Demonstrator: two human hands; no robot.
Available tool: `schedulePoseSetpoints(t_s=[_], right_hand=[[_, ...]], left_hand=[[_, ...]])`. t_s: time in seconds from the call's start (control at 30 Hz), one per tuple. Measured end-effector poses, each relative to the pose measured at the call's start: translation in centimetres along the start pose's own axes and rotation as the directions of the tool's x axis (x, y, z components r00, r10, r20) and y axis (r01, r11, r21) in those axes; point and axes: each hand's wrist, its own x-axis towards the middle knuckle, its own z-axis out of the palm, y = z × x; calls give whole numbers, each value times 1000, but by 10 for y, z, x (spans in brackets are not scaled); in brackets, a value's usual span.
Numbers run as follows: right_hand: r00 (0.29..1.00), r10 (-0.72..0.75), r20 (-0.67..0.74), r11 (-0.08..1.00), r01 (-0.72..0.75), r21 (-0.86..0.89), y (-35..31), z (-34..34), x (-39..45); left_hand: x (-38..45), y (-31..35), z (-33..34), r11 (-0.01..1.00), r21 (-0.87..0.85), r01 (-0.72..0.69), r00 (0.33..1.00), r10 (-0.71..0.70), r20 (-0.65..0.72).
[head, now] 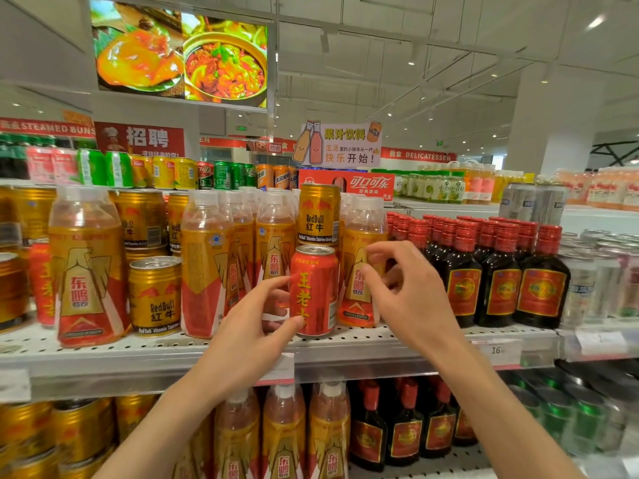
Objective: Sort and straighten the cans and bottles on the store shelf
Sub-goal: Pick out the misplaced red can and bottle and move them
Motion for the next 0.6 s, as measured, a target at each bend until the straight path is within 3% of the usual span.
schedulePoseSetpoints(t_s=[0.17,0.27,0.47,0.6], right_hand=[[972,-93,218,991,111,-71,-24,16,18],[955,-45,292,997,62,-50,-28,22,23],[952,-7,305,1000,5,7,-30,23,17],[959,6,282,990,-46,134,-29,16,13]], left_hand=[[6,3,-1,994,106,19,992,-32,118],[8,5,4,991,125,48,993,-60,98],[6,9,8,993,96,74,996,-79,48],[0,13,7,997,53,50,999,-50,0]])
